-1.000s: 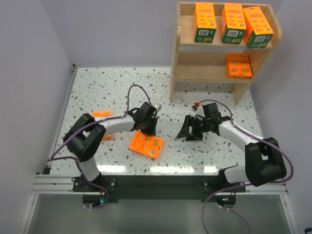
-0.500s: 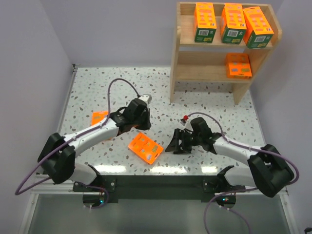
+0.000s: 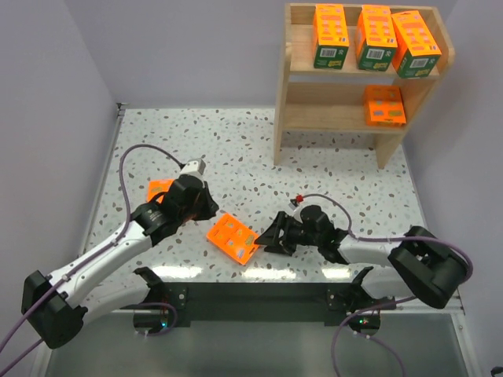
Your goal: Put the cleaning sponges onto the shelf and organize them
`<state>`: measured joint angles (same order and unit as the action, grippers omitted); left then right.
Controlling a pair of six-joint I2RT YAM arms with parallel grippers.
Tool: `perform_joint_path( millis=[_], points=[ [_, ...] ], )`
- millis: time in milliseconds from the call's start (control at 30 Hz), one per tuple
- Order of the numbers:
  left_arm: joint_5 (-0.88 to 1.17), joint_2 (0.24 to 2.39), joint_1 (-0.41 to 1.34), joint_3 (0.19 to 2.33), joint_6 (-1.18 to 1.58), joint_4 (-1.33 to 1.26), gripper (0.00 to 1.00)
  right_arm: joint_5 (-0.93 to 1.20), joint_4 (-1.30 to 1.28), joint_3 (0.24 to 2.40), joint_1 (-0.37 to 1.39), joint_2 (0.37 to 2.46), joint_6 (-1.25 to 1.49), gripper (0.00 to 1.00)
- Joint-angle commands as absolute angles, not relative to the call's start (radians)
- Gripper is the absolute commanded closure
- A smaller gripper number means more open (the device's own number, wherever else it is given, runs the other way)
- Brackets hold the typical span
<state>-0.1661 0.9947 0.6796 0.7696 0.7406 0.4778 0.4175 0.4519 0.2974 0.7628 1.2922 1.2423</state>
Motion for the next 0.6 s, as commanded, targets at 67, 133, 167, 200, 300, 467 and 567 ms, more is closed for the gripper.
perform_joint_path(
  millis=[67, 133, 167, 200, 300, 467, 567],
  points=[
    [-0.210, 0.890, 0.672, 0.749, 0.804, 0.564, 1.00, 0.318, 0.765, 0.281, 0.854, 1.426, 1.407, 0.41],
    [-0.218, 0.856, 0.672, 0.747, 0.814, 0.598, 1.00, 0.287, 0.770, 0.298, 0.883, 1.456, 1.414, 0.42],
    [-0.222, 0.844, 0.672, 0.747, 0.816, 0.606, 1.00, 0.270, 0.776, 0.299, 0.908, 1.460, 1.431, 0.43],
    [-0.225, 0.822, 0.672, 0.747, 0.819, 0.615, 1.00, 0.256, 0.787, 0.293, 0.917, 1.465, 1.439, 0.45],
    [-0.235, 0.789, 0.670, 0.742, 0.830, 0.643, 1.00, 0.206, 0.836, 0.281, 0.933, 1.491, 1.462, 0.54],
    [-0.232, 0.761, 0.672, 0.735, 0.839, 0.667, 1.00, 0.163, 0.896, 0.265, 0.933, 1.531, 1.474, 0.67],
    [-0.230, 0.752, 0.670, 0.733, 0.839, 0.673, 1.00, 0.172, 0.984, 0.258, 0.931, 1.603, 1.485, 0.68]
  ],
)
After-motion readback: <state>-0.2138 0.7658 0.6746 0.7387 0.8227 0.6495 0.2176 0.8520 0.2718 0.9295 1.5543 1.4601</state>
